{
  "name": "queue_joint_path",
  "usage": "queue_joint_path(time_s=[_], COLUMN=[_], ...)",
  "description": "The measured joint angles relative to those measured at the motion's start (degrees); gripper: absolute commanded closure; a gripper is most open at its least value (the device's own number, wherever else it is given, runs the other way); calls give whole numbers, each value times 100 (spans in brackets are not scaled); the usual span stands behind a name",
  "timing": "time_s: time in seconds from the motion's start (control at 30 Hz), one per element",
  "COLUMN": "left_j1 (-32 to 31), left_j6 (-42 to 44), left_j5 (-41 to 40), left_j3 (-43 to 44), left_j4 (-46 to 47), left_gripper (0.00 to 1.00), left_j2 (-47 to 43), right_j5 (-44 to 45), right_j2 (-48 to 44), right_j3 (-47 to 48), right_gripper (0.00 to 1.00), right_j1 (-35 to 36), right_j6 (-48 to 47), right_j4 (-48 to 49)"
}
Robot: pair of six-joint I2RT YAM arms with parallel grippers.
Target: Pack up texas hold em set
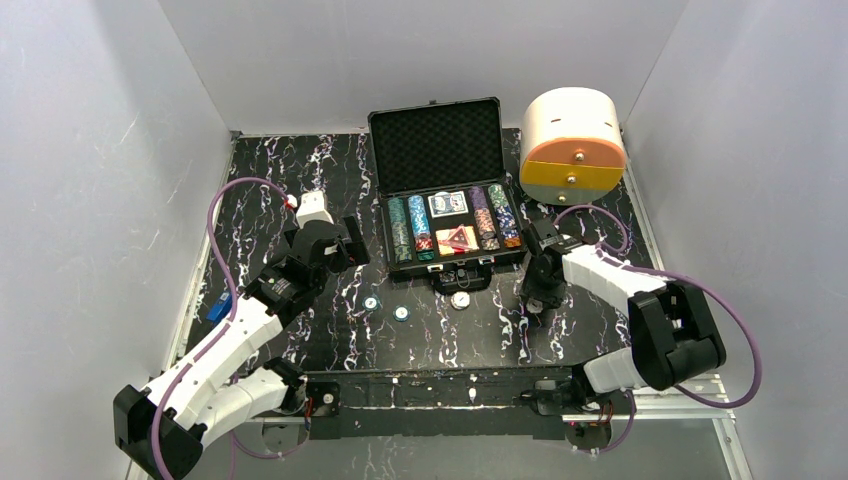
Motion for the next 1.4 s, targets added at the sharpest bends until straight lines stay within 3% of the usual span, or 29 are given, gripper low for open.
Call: queue_joint_path(time_s=[0.27, 0.73, 1.03, 1.4], left_j1=[0, 0, 0, 0], left_j6=[2, -2, -2, 2], left_j5=[-2, 0, 2, -13], left_j3=[0, 0, 0, 0], left_j4=[0, 22, 22, 13], left_gripper=[8, 8, 8, 8], left_j2=[0, 37, 59, 35], right_j5=[-66, -98, -87, -37], right_j2=[92, 68, 164, 1290], right_j3=[90, 186, 861, 1875], right_gripper=[62, 61, 60, 59], right_j1=[-22, 153, 1069, 2341], right_j6=[-103, -55, 238, 492], right_j4=[-63, -151, -188, -136])
